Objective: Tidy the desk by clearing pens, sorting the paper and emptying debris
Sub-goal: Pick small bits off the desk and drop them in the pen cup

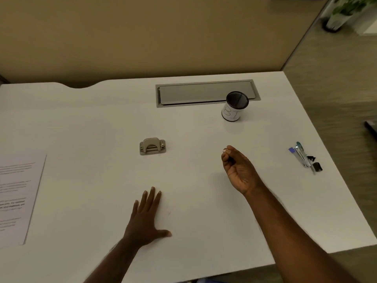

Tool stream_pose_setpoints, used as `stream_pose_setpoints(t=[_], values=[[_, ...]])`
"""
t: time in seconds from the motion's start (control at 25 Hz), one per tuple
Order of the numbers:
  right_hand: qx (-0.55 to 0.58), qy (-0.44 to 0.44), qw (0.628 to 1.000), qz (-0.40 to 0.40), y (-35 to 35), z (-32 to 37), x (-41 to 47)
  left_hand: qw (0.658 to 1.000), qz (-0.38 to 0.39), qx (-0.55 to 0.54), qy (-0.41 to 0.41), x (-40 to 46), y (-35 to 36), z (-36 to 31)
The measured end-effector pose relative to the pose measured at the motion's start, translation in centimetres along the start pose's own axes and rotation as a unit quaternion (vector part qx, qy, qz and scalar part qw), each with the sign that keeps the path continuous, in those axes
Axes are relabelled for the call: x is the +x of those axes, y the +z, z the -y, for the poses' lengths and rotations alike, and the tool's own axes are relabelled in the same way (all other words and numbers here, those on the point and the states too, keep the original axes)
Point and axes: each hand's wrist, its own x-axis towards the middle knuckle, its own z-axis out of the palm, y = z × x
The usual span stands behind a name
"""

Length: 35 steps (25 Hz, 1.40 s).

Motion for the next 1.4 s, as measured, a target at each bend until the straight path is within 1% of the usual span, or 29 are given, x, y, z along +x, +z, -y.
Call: stream_pose_setpoints(t=[0.12, 0.32, 0.52, 0.64, 0.68, 0.72, 0.76, 0.8, 0.84, 0.92, 1.0, 1.08, 1.16, 1.32, 1.4], values=[[0.017, -0.019, 1.0, 0.007, 1.1, 4.0, 3.1, 1.0, -0.011, -0.015, -0.013, 0.0, 0.4, -0.2], [-0.007, -0.087, 0.996, -0.009, 4.2, 10.2, 9.6, 0.997, -0.04, -0.043, -0.048, 0.8, 0.9, -1.0], [-0.084, -0.11, 0.99, -0.028, 6.1, 13.2, 15.1, 0.993, -0.069, -0.049, -0.088, 2.3, 0.8, -1.6], [-0.175, -0.131, 0.974, -0.06, 6.1, 13.3, 17.8, 0.99, -0.07, -0.059, -0.109, 3.9, -0.5, -2.1], [-0.234, -0.147, 0.958, -0.073, 5.9, 13.3, 18.7, 0.989, -0.065, -0.064, -0.113, 4.4, -1.1, -2.3], [-0.32, -0.17, 0.927, -0.094, 5.6, 13.2, 19.5, 0.99, -0.056, -0.067, -0.113, 4.8, -1.6, -2.3], [-0.417, -0.198, 0.879, -0.115, 5.4, 13.2, 20.1, 0.99, -0.046, -0.067, -0.112, 5.1, -2.1, -2.4], [-0.504, -0.233, 0.822, -0.126, 5.3, 13.2, 20.6, 0.991, -0.036, -0.065, -0.109, 5.2, -2.4, -2.3], [-0.568, -0.263, 0.769, -0.126, 5.3, 13.2, 20.9, 0.992, -0.028, -0.064, -0.107, 5.3, -2.6, -2.3], [-0.649, -0.302, 0.692, -0.093, 5.7, 13.5, 21.3, 0.992, -0.021, -0.063, -0.104, 5.3, -2.8, -2.2], [-0.69, -0.318, 0.647, -0.067, 6.4, 13.9, 21.5, 0.993, -0.018, -0.064, -0.102, 5.3, -2.9, -2.1], [-0.714, -0.333, 0.613, -0.062, 6.7, 14.3, 21.9, 0.992, -0.017, -0.064, -0.103, 5.4, -2.8, -2.1], [-0.727, -0.335, 0.596, -0.067, 6.9, 14.5, 22.2, 0.993, -0.018, -0.065, -0.102, 5.4, -2.9, -2.1], [-0.745, -0.307, 0.589, -0.068, 7.1, 14.8, 22.3, 0.992, -0.017, -0.064, -0.106, 5.3, -3.1, -2.4], [-0.742, -0.305, 0.593, -0.073, 7.0, 15.0, 22.4, 0.991, -0.019, -0.069, -0.111, 5.2, -3.3, -2.5]])
